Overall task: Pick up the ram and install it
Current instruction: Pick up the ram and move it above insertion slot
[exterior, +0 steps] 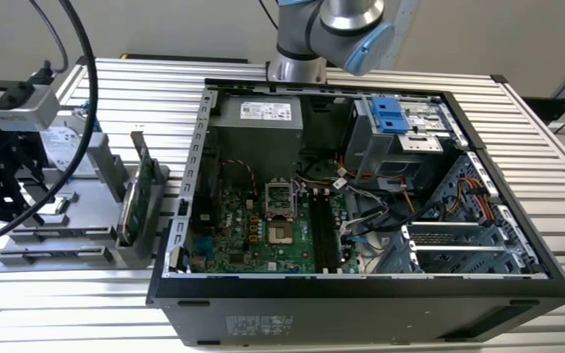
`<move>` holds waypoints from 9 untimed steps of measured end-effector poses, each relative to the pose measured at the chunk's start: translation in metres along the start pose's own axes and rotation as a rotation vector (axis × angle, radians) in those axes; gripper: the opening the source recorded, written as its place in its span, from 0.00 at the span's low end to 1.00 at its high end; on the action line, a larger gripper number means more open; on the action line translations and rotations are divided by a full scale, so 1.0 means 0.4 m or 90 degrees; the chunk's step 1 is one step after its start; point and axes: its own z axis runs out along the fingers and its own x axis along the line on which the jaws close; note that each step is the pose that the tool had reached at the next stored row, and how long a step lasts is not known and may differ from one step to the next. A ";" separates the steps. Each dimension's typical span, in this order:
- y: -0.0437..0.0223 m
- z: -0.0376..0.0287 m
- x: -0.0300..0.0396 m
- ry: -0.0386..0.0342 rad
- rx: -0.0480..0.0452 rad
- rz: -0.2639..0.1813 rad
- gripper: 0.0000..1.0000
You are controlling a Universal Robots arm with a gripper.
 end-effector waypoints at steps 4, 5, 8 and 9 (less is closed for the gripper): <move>0.000 0.004 0.000 0.0000 0.0000 0.000 1.00; 0.000 0.005 0.000 0.0000 0.0000 0.000 1.00; 0.000 0.007 0.000 0.0000 0.0000 0.000 1.00; 0.000 0.008 0.000 0.0000 0.0000 0.000 1.00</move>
